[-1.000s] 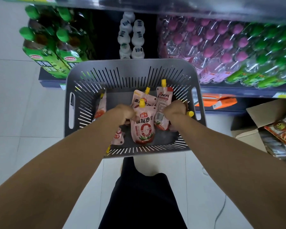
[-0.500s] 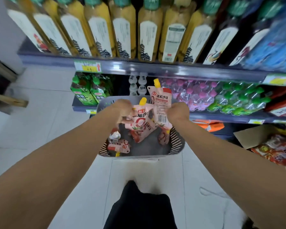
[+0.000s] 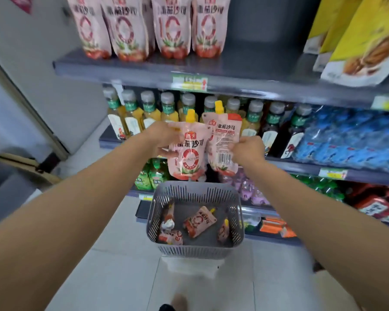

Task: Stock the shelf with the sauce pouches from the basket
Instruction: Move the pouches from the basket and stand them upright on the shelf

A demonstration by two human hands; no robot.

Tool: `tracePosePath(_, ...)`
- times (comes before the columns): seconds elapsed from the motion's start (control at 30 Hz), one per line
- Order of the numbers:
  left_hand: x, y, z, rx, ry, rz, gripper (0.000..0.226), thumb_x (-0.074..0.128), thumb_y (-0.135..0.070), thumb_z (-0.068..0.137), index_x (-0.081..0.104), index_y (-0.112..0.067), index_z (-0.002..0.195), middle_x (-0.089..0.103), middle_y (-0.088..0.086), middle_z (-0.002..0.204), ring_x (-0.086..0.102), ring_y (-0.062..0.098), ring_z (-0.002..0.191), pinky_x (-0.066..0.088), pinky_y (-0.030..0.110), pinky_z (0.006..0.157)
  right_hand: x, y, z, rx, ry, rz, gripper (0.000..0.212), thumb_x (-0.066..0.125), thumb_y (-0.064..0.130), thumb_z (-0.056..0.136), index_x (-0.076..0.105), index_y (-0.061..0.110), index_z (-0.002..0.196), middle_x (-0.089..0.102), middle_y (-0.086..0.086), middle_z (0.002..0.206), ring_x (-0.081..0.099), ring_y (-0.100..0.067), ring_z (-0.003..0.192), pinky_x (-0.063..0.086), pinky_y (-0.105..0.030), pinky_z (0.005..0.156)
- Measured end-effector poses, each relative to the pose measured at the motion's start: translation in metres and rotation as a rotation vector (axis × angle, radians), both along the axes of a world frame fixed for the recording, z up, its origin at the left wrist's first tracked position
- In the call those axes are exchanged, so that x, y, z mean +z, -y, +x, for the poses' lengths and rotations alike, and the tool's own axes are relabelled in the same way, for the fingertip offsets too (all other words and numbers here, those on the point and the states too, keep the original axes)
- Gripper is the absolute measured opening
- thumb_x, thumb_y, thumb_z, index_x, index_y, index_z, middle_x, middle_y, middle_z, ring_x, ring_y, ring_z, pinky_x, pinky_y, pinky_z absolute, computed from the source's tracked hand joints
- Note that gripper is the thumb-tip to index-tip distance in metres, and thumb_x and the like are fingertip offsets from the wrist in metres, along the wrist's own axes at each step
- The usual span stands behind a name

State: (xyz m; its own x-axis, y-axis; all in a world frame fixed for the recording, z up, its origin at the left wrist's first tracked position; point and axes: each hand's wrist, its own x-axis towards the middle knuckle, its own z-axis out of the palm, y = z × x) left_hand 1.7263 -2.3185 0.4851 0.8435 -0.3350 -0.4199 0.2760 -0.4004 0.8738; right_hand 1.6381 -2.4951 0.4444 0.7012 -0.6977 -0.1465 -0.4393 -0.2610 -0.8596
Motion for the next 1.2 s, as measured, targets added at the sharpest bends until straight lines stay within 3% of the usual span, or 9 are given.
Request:
tracePosePath(0.2, 0.059, -0.014, -0.005, 0.067, 0.124, -0.094, 0.011, 0.059, 0.0, 0.086, 0.055, -0.011, 0.085, 0.061, 0.009, 0.105, 0.057, 0.025, 0.102, 0.054, 0.035, 0.066, 0.061, -0.009, 0.005, 0.014, 0.174, 0.094, 0.01, 0.063, 0.006, 0.087, 0.071, 0.007, 0.093, 0.071, -0.012, 0.104, 0.067, -0.029, 0.089, 0.058, -0.045, 0.08)
tracePosePath(0.33, 0.084, -0.021, 0.0, 0.111, 0.182, -0.156, 0.017, 0.057, 0.0, 0.088, 0.055, -0.015, 0.079, 0.061, 0.003, 0.087, 0.056, 0.021, 0.093, 0.052, 0.032, 0.062, 0.092, -0.015, 0.014, 0.043, 0.26, 0.103, 0.015, 0.061, 0.008, 0.089, 0.068, 0.015, 0.078, 0.071, -0.007, 0.099, 0.067, -0.024, 0.084, 0.059, -0.043, 0.078)
tracePosePath(0.4, 0.098, -0.023, 0.006, 0.131, 0.21, -0.182, 0.017, 0.057, -0.001, 0.088, 0.056, -0.016, 0.079, 0.061, 0.0, 0.083, 0.056, 0.019, 0.09, 0.052, 0.032, 0.065, 0.107, -0.018, 0.021, 0.043, 0.3, 0.084, 0.011, 0.06, 0.01, 0.09, 0.07, 0.011, 0.087, 0.071, -0.007, 0.102, 0.068, -0.024, 0.087, 0.059, -0.043, 0.078)
tracePosePath(0.53, 0.127, -0.027, 0.024, 0.148, 0.284, -0.219, 0.015, 0.059, -0.001, 0.086, 0.055, -0.016, 0.083, 0.063, 0.002, 0.089, 0.058, 0.02, 0.093, 0.051, 0.032, 0.064, 0.134, -0.022, 0.04, 0.023, 0.397, 0.049, 0.011, 0.06, 0.011, 0.09, 0.07, 0.011, 0.089, 0.071, -0.006, 0.106, 0.068, -0.02, 0.084, 0.061, -0.041, 0.073)
tracePosePath(0.63, 0.148, -0.026, 0.042, 0.185, 0.336, -0.241, 0.012, 0.059, -0.002, 0.086, 0.055, -0.012, 0.091, 0.064, 0.006, 0.098, 0.059, 0.023, 0.096, 0.052, 0.032, 0.063, 0.154, -0.021, 0.056, -0.006, 0.449, 0.016, 0.018, 0.061, 0.011, 0.089, 0.065, 0.018, 0.074, 0.071, -0.005, 0.097, 0.07, -0.022, 0.087, 0.06, -0.042, 0.073)
tracePosePath(0.73, 0.166, -0.022, 0.064, 0.215, 0.373, -0.277, 0.023, 0.058, -0.003, 0.087, 0.054, -0.01, 0.109, 0.064, 0.007, 0.104, 0.061, 0.021, 0.092, 0.054, 0.033, 0.065, 0.171, -0.019, 0.074, -0.044, 0.483, -0.015, 0.029, 0.061, 0.011, 0.089, 0.059, 0.022, 0.062, 0.068, -0.001, 0.087, 0.069, -0.021, 0.081, 0.06, -0.04, 0.072)
tracePosePath(0.9, 0.185, -0.009, 0.102, 0.195, 0.408, -0.342, 0.021, 0.058, 0.0, 0.087, 0.052, -0.01, 0.104, 0.062, 0.001, 0.084, 0.059, 0.016, 0.08, 0.053, 0.034, 0.067, 0.187, -0.013, 0.103, -0.083, 0.485, -0.08, 0.012, 0.06, 0.011, 0.089, 0.072, 0.011, 0.085, 0.073, -0.007, 0.098, 0.07, -0.021, 0.082, 0.06, -0.04, 0.073)
tracePosePath(1.0, 0.187, 0.002, 0.124, 0.168, 0.422, -0.353, 0.016, 0.056, 0.002, 0.087, 0.052, -0.011, 0.096, 0.06, 0.0, 0.08, 0.057, 0.014, 0.076, 0.053, 0.035, 0.068, 0.189, -0.011, 0.12, -0.085, 0.479, -0.122, 0.015, 0.059, 0.011, 0.09, 0.072, 0.005, 0.085, 0.072, -0.009, 0.095, 0.07, -0.026, 0.083, 0.06, -0.044, 0.073)
tracePosePath(1.2, 0.177, 0.023, 0.167, 0.089, 0.43, -0.353, 0.015, 0.056, 0.001, 0.088, 0.054, -0.014, 0.088, 0.059, -0.002, 0.08, 0.055, 0.012, 0.077, 0.047, 0.028, 0.056, 0.183, -0.004, 0.153, -0.129, 0.446, -0.188, 0.023, 0.055, 0.008, 0.092, 0.067, -0.011, 0.09, 0.071, -0.022, 0.093, 0.069, -0.04, 0.085, 0.057, -0.053, 0.069)
